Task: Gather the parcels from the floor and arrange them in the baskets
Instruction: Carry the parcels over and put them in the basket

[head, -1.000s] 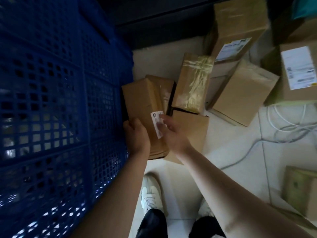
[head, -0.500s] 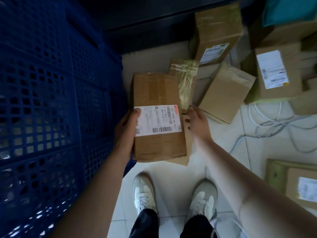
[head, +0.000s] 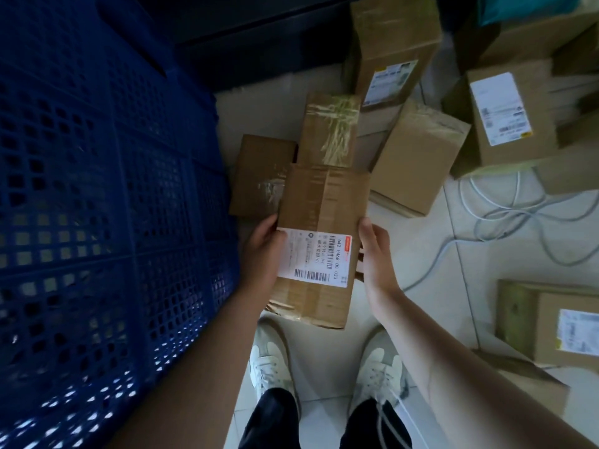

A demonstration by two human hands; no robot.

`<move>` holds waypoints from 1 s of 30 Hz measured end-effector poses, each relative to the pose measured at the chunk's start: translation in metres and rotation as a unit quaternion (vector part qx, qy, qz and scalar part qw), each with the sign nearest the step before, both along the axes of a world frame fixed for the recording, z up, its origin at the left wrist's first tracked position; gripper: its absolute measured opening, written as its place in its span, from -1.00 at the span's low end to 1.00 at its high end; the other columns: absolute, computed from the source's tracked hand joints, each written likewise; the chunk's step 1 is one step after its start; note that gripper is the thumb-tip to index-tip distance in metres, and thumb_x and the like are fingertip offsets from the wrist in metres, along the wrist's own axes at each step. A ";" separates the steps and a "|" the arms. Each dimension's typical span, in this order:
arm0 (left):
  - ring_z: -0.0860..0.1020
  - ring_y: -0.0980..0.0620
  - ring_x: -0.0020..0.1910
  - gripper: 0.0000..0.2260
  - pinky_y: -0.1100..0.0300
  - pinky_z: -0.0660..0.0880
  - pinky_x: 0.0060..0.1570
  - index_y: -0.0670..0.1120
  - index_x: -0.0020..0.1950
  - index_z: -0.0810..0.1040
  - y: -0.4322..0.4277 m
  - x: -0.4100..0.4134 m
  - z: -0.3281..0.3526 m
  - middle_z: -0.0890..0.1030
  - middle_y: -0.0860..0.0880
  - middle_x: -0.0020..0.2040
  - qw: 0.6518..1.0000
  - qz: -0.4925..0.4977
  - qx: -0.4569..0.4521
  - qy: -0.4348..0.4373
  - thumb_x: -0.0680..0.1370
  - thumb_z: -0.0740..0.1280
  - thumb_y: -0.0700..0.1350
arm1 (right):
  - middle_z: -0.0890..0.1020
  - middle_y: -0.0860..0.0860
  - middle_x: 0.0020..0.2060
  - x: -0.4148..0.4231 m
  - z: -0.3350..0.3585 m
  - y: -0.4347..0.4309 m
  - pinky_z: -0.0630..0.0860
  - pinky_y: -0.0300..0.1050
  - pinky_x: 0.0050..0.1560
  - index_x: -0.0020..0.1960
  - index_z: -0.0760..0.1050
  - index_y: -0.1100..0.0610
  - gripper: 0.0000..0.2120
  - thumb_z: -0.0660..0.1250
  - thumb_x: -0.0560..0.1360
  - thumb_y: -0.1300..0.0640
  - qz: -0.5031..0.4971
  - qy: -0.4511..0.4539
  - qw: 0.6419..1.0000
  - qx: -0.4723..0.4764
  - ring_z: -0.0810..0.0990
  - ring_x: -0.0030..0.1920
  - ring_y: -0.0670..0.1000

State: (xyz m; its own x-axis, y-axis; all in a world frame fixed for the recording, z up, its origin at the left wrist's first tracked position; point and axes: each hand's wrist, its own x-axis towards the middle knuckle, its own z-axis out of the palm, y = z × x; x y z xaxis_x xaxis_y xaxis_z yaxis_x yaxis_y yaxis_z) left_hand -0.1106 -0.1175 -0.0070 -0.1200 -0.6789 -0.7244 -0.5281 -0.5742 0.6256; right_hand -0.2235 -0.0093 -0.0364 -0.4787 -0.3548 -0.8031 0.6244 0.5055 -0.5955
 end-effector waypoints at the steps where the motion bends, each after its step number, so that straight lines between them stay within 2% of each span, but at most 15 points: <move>1: 0.57 -0.01 0.09 -0.67 0.18 0.50 -0.07 0.09 0.23 0.55 0.001 0.000 -0.001 0.62 -0.03 0.13 1.000 -0.003 -0.013 -0.003 0.58 0.22 -0.24 | 0.63 0.08 0.04 0.002 0.000 0.001 0.57 -0.03 0.02 0.27 0.37 0.09 -0.51 0.11 0.59 -0.28 -0.013 0.005 1.000 0.001 0.65 0.02 0.04; 3: 0.55 -0.04 0.16 -0.64 0.19 0.47 -0.07 0.08 0.20 0.52 0.003 0.000 -0.002 0.56 -0.05 0.19 0.998 0.006 -0.062 0.000 0.55 0.22 -0.32 | 0.60 0.11 0.03 0.002 0.003 0.001 0.53 0.02 0.05 0.22 0.41 0.07 -0.60 0.06 0.63 -0.21 -0.047 0.022 0.998 0.019 0.60 0.02 0.08; 5: 0.52 -0.04 0.19 -0.74 0.21 0.43 0.01 0.01 0.20 0.52 0.005 -0.001 0.002 0.50 -0.03 0.16 0.996 0.002 -0.085 -0.012 0.59 0.24 -0.26 | 0.56 0.12 -0.19 -0.002 0.009 -0.001 0.50 -0.02 -0.15 0.13 0.46 0.09 -0.70 0.08 0.66 -0.08 -0.087 0.009 0.996 0.016 0.55 -0.20 0.07; 6: 0.50 0.00 0.18 -0.81 0.22 0.41 0.08 -0.01 0.23 0.53 0.005 -0.003 0.006 0.49 0.03 0.12 0.998 -0.014 -0.057 -0.017 0.62 0.27 -0.08 | 0.52 0.11 -0.31 -0.003 0.011 -0.003 0.45 -0.06 -0.28 0.08 0.49 0.12 -0.73 0.10 0.65 -0.02 -0.097 -0.012 0.995 0.003 0.50 -0.31 0.06; 8: 0.55 0.01 0.18 -0.44 0.09 0.44 0.22 0.03 0.22 0.56 0.004 -0.005 0.012 0.59 0.06 0.13 0.996 -0.020 0.084 0.028 0.45 0.23 0.41 | 0.47 0.08 -0.45 -0.004 0.019 -0.006 0.35 -0.14 -0.45 0.01 0.56 0.16 -0.80 0.19 0.62 0.11 -0.087 -0.036 0.995 -0.018 0.41 -0.45 0.06; 10: 0.57 0.00 0.22 -0.37 -0.01 0.45 0.29 0.16 0.14 0.55 0.003 -0.005 0.014 0.62 0.03 0.20 0.983 -0.015 0.164 0.080 0.26 0.25 0.53 | 0.47 0.05 -0.47 -0.005 0.026 -0.010 0.33 -0.18 -0.48 -0.05 0.60 0.13 -0.91 0.34 0.57 0.15 -0.064 -0.016 0.997 -0.033 0.41 -0.48 0.01; 12: 0.57 0.05 0.23 -0.41 -0.03 0.45 0.31 0.20 0.14 0.52 0.005 -0.002 0.010 0.61 0.07 0.24 0.982 -0.012 0.160 0.104 0.22 0.41 0.47 | 0.56 -0.03 -0.40 -0.008 0.028 -0.013 0.43 -0.20 -0.39 -0.09 0.63 0.07 -0.95 0.46 0.49 0.09 -0.040 0.015 0.998 -0.041 0.52 -0.40 -0.07; 14: 0.59 0.09 0.17 -0.36 -0.02 0.52 0.21 0.19 0.18 0.50 0.009 0.000 0.008 0.61 0.08 0.22 0.981 0.031 0.147 0.123 0.17 0.53 0.35 | 0.65 -0.08 -0.18 -0.008 0.025 -0.017 0.58 -0.13 -0.09 -0.06 0.64 -0.06 -0.79 0.55 0.36 -0.09 0.004 0.046 0.998 -0.033 0.63 -0.15 -0.11; 15: 0.59 0.10 0.18 -0.30 -0.03 0.54 0.19 0.20 0.22 0.47 0.012 0.002 0.005 0.60 0.09 0.23 0.984 0.043 0.125 0.119 0.14 0.54 0.34 | 0.62 -0.06 -0.01 -0.007 0.023 -0.018 0.59 -0.02 0.08 0.00 0.61 -0.16 -0.62 0.56 0.26 -0.25 0.046 0.076 0.996 -0.018 0.63 0.01 -0.08; 17: 0.55 0.09 0.23 -0.12 -0.09 0.52 0.23 0.19 0.37 0.34 0.013 0.007 -0.003 0.54 0.11 0.29 0.993 0.059 0.056 0.083 0.13 0.53 0.41 | 0.46 -0.07 0.22 -0.004 0.023 -0.021 0.51 0.14 0.25 0.16 0.44 -0.34 -0.30 0.49 0.08 -0.48 0.129 0.131 0.983 0.020 0.51 0.24 0.01; 20: 0.48 -0.01 0.33 0.09 -0.12 0.48 0.27 0.26 0.48 0.13 0.016 0.008 -0.005 0.42 0.04 0.42 0.999 0.035 -0.020 0.021 0.04 0.49 0.51 | 0.38 -0.06 0.31 -0.002 0.023 -0.025 0.44 0.15 0.33 0.34 0.28 -0.33 -0.11 0.48 0.07 -0.46 0.158 0.137 0.978 0.022 0.39 0.35 0.05; 23: 0.46 -0.05 0.34 0.16 -0.10 0.46 0.30 0.28 0.50 0.02 0.018 0.007 -0.006 0.37 -0.01 0.45 0.998 0.056 -0.006 0.007 0.02 0.50 0.47 | 0.42 -0.09 0.29 0.001 0.020 -0.026 0.47 0.17 0.30 0.30 0.30 -0.31 -0.17 0.49 0.09 -0.44 0.172 0.121 0.977 0.011 0.42 0.34 0.05; 26: 0.47 -0.05 0.33 0.06 -0.12 0.44 0.32 0.27 0.49 0.09 0.014 0.012 -0.010 0.42 0.02 0.42 0.993 0.117 0.010 0.019 0.10 0.51 0.44 | 0.40 -0.12 0.17 0.001 0.023 -0.025 0.42 0.17 0.32 0.17 0.34 -0.30 -0.38 0.42 0.18 -0.40 0.189 0.143 0.971 0.031 0.43 0.30 0.05; 28: 0.48 -0.06 0.31 -0.07 -0.14 0.43 0.32 0.19 0.51 0.16 0.011 0.013 -0.012 0.45 -0.01 0.39 0.990 0.136 0.025 0.030 0.24 0.50 0.34 | 0.41 -0.07 0.18 -0.002 0.022 -0.024 0.37 0.19 0.34 0.23 0.36 -0.21 -0.47 0.36 0.32 -0.31 0.176 0.152 0.971 0.063 0.42 0.31 0.10; 30: 0.46 -0.11 0.32 -0.11 -0.18 0.42 0.32 0.14 0.52 0.21 0.007 0.011 -0.009 0.43 -0.07 0.40 0.988 0.135 0.047 0.050 0.26 0.45 0.30 | 0.49 -0.03 0.23 -0.006 0.018 -0.018 0.37 0.20 0.33 0.30 0.36 -0.16 -0.44 0.26 0.35 -0.31 0.144 0.129 0.977 0.084 0.45 0.28 0.14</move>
